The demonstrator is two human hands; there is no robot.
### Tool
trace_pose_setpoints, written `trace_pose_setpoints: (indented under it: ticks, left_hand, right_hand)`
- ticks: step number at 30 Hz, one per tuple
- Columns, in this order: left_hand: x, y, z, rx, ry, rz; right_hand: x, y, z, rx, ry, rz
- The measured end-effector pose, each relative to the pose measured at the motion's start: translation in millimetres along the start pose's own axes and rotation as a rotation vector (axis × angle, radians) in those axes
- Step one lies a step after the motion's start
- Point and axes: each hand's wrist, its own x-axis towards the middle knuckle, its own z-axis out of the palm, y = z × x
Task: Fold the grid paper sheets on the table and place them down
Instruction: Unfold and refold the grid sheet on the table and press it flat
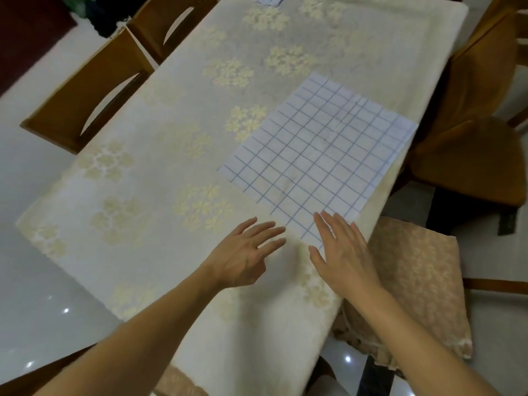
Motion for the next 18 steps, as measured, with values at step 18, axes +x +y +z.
trace_pose_setpoints:
  ticks: [18]
  left_hand:
    - [79.9,-185.8,50.2,0.092,-0.023,0.374]
  right_hand:
    - [83.0,-1.4,81.1,-0.175,0.006,-0.035]
